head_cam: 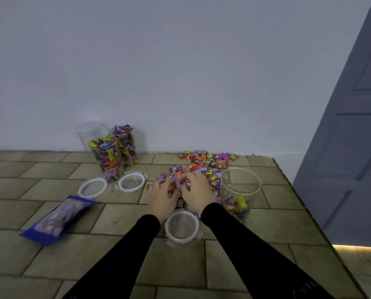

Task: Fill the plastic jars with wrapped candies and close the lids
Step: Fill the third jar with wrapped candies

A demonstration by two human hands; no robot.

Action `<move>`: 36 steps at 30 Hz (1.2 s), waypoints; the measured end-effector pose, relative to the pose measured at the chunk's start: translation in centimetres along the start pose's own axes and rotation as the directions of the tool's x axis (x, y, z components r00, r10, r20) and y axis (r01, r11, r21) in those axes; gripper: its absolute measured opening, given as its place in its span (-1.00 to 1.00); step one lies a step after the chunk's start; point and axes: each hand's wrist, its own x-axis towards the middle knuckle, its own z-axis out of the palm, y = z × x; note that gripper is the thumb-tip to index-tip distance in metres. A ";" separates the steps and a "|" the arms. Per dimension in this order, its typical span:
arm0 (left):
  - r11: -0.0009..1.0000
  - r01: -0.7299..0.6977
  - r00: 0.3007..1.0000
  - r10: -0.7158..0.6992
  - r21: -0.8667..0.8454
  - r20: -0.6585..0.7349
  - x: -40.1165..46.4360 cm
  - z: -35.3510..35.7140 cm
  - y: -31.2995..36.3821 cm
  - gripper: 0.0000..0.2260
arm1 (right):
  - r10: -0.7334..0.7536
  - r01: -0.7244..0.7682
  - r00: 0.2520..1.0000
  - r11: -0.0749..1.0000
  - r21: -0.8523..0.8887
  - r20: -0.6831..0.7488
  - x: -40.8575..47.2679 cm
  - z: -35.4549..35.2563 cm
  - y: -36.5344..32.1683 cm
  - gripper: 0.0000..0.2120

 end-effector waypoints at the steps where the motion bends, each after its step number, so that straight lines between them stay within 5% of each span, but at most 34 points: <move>1: 0.999 0.010 1.000 -0.009 0.030 -0.010 -0.2 -0.2 -0.3 -0.53 | 0.018 -0.018 1.000 0.998 -0.068 0.006 0.0 0.4 0.9 -0.78; 12: 0.972 0.032 0.980 -0.077 0.233 0.183 2.5 0.4 -3.9 -0.48 | 0.213 -0.143 0.965 0.917 -0.371 0.153 0.7 3.7 5.1 -0.51; 21: 0.953 -0.074 0.997 0.067 0.292 0.033 4.4 1.3 -5.0 -0.50 | 0.130 -0.104 0.991 0.875 -0.472 0.023 2.7 5.4 5.6 -0.53; 30: 0.990 -0.126 0.989 0.130 0.057 -0.077 4.9 1.7 -6.4 -0.68 | 0.064 -0.097 0.988 0.967 -0.234 -0.143 3.0 6.3 6.0 -0.66; 36: 0.990 -0.052 0.988 0.032 -0.131 -0.153 4.8 1.4 -6.4 -0.84 | 0.158 -0.179 0.982 0.950 -0.257 -0.100 3.6 5.6 5.4 -0.60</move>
